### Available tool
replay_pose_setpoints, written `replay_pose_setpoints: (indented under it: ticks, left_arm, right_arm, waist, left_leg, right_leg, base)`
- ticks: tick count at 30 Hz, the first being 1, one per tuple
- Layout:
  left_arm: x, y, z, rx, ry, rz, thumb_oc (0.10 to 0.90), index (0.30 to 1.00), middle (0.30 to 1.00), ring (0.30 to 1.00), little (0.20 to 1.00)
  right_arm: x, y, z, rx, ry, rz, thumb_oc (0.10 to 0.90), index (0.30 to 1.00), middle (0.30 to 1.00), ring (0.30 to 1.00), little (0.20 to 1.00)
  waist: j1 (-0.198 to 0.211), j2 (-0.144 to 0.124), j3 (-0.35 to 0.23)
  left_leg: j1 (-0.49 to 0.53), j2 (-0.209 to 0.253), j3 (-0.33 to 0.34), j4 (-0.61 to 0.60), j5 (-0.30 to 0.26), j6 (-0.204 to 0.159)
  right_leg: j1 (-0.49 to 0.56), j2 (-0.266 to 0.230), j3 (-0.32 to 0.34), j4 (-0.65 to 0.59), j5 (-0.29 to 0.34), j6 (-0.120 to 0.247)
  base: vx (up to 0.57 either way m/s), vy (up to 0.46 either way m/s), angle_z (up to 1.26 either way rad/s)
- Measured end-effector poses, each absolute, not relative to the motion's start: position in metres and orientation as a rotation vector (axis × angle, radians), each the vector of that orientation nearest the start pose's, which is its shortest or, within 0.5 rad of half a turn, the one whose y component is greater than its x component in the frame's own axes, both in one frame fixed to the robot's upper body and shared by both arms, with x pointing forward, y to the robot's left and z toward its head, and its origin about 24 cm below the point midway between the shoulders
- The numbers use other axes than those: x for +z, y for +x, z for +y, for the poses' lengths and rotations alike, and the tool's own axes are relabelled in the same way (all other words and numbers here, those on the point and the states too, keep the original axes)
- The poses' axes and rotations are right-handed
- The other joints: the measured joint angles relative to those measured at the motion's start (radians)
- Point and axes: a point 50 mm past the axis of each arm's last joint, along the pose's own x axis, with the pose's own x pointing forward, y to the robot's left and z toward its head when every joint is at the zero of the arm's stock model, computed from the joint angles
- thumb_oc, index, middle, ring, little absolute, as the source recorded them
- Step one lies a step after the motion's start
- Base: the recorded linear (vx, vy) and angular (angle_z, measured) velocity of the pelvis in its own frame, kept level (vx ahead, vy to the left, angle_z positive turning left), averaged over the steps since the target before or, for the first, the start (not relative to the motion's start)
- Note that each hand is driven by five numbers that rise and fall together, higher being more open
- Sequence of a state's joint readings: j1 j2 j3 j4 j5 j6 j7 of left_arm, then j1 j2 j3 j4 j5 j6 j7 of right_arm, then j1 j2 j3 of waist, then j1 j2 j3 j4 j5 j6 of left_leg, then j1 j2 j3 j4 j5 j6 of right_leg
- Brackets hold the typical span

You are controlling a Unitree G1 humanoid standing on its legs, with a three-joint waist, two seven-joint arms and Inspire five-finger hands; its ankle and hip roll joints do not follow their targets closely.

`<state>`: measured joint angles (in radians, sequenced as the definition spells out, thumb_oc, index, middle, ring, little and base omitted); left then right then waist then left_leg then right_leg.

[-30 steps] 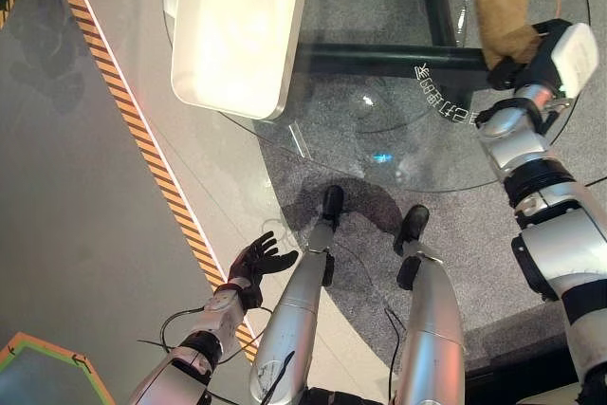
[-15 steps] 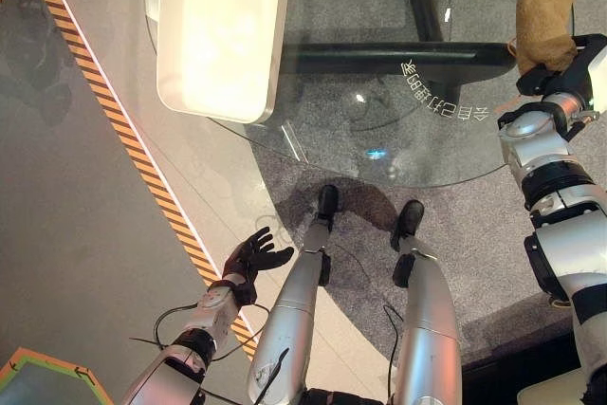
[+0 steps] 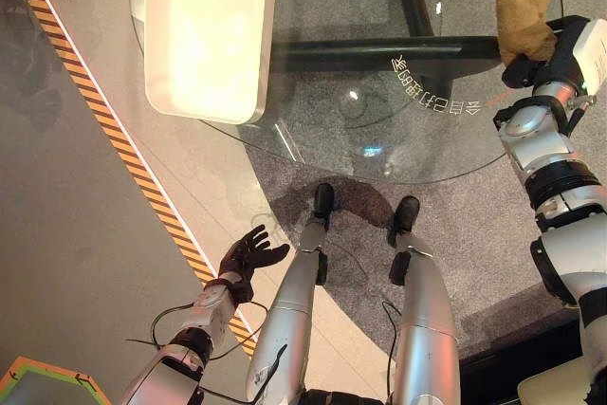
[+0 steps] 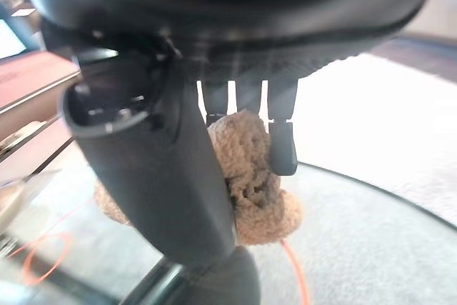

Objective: Wipe the table with a cloth and put it in the basket.

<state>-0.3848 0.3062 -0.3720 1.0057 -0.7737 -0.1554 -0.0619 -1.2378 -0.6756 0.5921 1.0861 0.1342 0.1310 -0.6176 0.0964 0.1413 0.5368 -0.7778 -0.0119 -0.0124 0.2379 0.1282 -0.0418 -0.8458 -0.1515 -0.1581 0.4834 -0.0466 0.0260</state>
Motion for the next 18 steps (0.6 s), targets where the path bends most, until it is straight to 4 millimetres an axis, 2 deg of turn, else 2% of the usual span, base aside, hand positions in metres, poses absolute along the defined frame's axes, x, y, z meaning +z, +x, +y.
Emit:
replay_pose_setpoints:
  ticks: [7, 18]
  left_arm:
    - [-0.060, 0.279, 0.198, 0.030, -0.219, 0.504, 0.800, 0.900, 0.900, 0.900, 0.900]
    - [-0.060, 0.279, 0.196, 0.032, -0.223, 0.500, 0.800, 0.900, 0.900, 0.900, 0.900]
  right_arm:
    - [0.251, 0.409, -0.228, -0.509, -1.003, -0.272, 0.100, 0.300, 0.300, 0.300, 0.200]
    - [0.238, 0.413, -0.193, -0.314, -1.038, -0.280, 0.100, 0.300, 0.300, 0.300, 0.200]
  waist:
    - [-0.007, 0.000, 0.000]
    - [-0.002, 0.002, -0.001]
  left_leg:
    - [0.005, 0.011, 0.001, -0.011, 0.007, -0.011]
    - [0.013, 0.014, 0.001, -0.011, 0.008, -0.018]
  right_leg:
    - [-0.003, 0.010, -0.001, 0.003, 0.000, -0.011]
    - [-0.003, 0.011, -0.001, 0.017, -0.005, -0.017]
  base:
    - [0.00, 0.007, -0.02]
    - [0.00, 0.000, 0.00]
